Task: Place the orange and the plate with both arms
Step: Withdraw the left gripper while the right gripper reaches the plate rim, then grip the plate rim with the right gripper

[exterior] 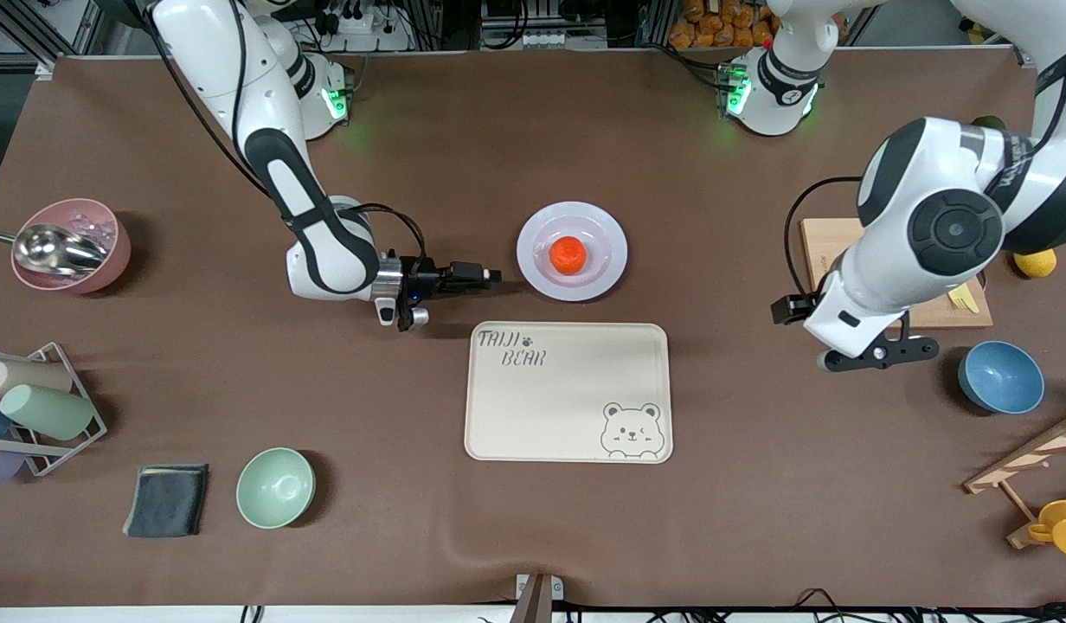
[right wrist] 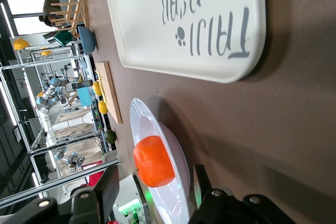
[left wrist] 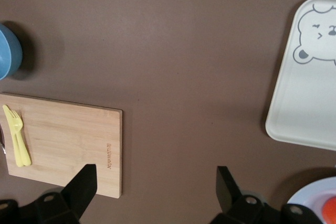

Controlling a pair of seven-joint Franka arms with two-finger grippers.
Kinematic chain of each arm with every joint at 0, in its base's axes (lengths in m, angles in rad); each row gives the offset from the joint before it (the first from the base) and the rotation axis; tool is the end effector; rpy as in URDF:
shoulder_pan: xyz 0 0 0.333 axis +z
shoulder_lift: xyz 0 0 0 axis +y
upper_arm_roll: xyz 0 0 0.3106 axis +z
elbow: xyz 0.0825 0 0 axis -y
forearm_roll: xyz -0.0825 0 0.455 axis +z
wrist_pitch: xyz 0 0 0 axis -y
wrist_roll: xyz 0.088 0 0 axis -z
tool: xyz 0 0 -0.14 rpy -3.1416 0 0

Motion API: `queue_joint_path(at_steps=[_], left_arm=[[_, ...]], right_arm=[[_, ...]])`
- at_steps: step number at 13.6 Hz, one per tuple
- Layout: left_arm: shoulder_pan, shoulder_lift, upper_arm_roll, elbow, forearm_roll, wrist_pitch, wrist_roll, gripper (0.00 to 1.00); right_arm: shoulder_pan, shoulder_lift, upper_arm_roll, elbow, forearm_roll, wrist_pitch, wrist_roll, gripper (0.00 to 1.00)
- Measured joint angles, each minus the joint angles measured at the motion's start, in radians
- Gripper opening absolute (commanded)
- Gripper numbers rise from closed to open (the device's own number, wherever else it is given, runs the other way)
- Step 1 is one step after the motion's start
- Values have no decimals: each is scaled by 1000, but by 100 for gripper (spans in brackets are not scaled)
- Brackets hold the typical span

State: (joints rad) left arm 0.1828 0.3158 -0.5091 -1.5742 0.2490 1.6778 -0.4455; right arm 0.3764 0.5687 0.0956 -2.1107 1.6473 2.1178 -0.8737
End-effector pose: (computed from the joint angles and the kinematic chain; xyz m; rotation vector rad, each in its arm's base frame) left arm 0.6694 -0.1650 0.4069 -2.9852 -0.1184 0.1843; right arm 0.4863 0.3372 0.0552 -1.9784 0.0605 0.2157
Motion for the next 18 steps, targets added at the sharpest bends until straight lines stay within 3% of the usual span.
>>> queue_joint_path(at_steps=[2,5,7,12,18], left_arm=[[-67,-57,107,-11,-57,-24,114,100],[-223,-179,371,-28,-163,-83,304,100],[-281,-256,469,-32,-200,-133,356,100],[-304,-349,459,-34,-203,-235,468,100],[-305,-362,459,-34,-203,-239,476,100]], right_arm=[[13,8,0,0,3,21,0,62],[46,13,0,-1,24,37,0,56],[69,14,0,-1,36,47,0,56],[97,15,0,-2,75,58,-1,55],[136,16,-1,-3,107,83,-1,50]])
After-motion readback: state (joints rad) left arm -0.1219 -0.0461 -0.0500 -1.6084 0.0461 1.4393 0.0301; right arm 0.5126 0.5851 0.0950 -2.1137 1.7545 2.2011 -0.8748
